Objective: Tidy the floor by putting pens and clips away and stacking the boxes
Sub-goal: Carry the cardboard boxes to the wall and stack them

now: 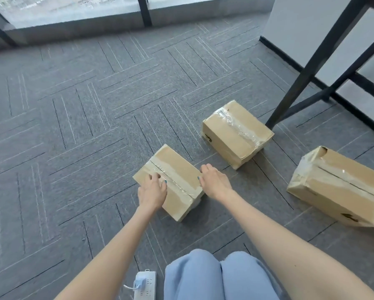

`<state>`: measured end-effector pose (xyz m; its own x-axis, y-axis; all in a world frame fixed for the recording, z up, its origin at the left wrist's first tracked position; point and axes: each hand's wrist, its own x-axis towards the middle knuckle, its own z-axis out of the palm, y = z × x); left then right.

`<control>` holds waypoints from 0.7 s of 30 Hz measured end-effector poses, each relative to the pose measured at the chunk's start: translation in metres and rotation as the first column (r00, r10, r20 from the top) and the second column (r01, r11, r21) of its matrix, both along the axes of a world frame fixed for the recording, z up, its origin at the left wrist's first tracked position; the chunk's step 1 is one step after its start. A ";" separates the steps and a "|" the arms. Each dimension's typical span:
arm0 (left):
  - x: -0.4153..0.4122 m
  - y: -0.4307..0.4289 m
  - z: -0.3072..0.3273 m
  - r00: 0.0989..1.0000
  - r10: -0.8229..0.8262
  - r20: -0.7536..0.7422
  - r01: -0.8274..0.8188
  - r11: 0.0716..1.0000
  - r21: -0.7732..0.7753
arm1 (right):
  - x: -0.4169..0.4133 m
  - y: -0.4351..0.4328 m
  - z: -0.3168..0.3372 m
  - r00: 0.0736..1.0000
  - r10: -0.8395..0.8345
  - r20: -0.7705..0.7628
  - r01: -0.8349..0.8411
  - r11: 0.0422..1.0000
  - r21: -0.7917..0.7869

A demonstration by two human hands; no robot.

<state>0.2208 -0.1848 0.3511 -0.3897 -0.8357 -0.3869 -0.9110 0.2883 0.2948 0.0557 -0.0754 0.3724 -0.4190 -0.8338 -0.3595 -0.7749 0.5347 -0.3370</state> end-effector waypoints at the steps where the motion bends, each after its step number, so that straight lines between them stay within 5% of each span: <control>1: 0.002 -0.008 -0.030 0.999 0.043 -0.023 -0.043 0.999 -0.002 | -0.004 -0.010 -0.029 1.000 0.005 -0.001 -0.005 1.000 -0.003; 6: 0.006 -0.043 -0.160 0.913 0.366 -0.182 -0.345 0.929 0.135 | -0.027 -0.059 -0.170 0.998 0.022 0.064 -0.025 0.999 0.037; 10: 0.007 -0.067 -0.242 0.706 0.618 -0.346 -0.559 0.786 0.265 | -0.047 -0.094 -0.252 0.988 0.020 0.152 -0.029 0.998 0.062; 13: 0.004 -0.075 -0.276 0.531 0.708 -0.465 -0.678 0.685 0.267 | -0.060 -0.112 -0.289 0.908 -0.056 0.415 0.036 0.998 0.056; 16: 0.003 -0.081 -0.288 0.501 0.716 -0.486 -0.731 0.651 0.205 | -0.071 -0.125 -0.309 0.808 -0.108 0.579 0.110 0.993 0.032; 21: 0.003 -0.082 -0.276 0.554 0.705 -0.444 -0.713 0.676 0.184 | -0.067 -0.121 -0.305 0.767 -0.109 0.633 0.156 0.988 -0.019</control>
